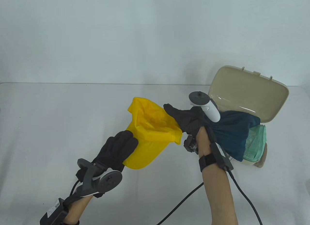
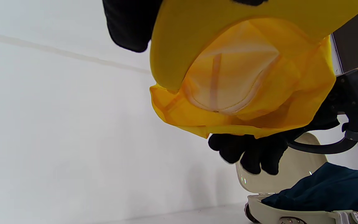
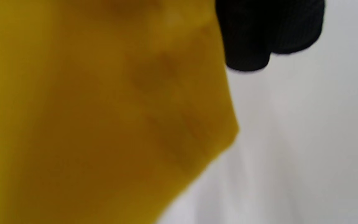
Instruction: Pack suitcase
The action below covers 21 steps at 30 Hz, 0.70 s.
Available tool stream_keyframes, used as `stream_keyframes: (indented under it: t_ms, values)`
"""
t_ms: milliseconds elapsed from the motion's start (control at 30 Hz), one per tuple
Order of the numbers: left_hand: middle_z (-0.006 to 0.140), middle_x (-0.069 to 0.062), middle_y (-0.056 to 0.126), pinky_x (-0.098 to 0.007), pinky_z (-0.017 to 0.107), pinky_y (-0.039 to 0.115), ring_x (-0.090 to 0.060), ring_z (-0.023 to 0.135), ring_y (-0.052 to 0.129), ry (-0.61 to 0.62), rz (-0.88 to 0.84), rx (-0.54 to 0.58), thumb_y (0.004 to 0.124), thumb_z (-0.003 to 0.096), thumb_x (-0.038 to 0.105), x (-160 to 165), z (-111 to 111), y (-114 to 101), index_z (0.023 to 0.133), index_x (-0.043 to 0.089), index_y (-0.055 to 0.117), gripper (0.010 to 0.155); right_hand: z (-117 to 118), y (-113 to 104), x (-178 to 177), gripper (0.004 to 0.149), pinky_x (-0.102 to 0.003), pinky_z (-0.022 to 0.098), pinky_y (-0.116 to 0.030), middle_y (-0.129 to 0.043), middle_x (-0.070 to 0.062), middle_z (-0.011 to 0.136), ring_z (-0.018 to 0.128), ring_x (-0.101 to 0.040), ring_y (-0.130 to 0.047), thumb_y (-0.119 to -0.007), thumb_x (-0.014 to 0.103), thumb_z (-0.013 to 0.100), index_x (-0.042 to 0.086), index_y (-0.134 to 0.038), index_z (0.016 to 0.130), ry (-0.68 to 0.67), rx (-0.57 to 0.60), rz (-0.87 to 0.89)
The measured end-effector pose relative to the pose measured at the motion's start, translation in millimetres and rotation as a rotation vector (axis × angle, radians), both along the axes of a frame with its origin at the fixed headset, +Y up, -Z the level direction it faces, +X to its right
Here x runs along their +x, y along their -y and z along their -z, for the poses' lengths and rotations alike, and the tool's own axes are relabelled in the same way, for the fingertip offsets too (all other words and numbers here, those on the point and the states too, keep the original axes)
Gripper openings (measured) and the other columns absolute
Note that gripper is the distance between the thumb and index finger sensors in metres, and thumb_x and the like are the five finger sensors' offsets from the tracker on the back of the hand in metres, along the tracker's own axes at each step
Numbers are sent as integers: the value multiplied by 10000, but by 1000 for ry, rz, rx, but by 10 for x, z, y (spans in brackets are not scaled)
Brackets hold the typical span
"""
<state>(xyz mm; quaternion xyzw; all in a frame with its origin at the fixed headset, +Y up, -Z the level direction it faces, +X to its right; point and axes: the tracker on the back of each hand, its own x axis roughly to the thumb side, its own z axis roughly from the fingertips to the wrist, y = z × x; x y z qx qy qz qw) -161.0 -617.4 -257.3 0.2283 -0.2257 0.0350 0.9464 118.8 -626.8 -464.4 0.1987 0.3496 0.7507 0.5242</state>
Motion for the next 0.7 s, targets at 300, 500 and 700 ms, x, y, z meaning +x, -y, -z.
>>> stream_keyframes:
  t_ms: [300, 500, 700]
  values:
    - [1207, 56, 426, -440, 815, 608, -237, 1125, 616, -32, 255, -35, 545, 546, 331, 156, 65, 217, 1062, 471, 303, 587, -149, -229, -147, 951, -544, 527, -832, -872, -165, 926, 703, -364, -989, -669, 696, 473, 3, -514, 1105, -69, 118, -253]
    - [1208, 50, 425, -446, 814, 605, -243, 1127, 606, -68, 368, -38, 551, 545, 327, 212, 112, 320, 1063, 469, 313, 588, -318, -264, -453, 995, -551, 552, -811, -782, -187, 985, 730, -335, -958, -779, 602, 460, -30, -390, 1123, -166, 173, -390]
    - [1206, 50, 446, -448, 811, 609, -238, 1121, 626, -68, 369, -81, 557, 545, 326, 208, 133, 349, 1062, 474, 315, 589, -386, -220, -646, 758, -432, 487, -866, -906, -58, 809, 572, -172, -1007, -805, 458, 485, -12, -581, 1036, -147, 247, -537]
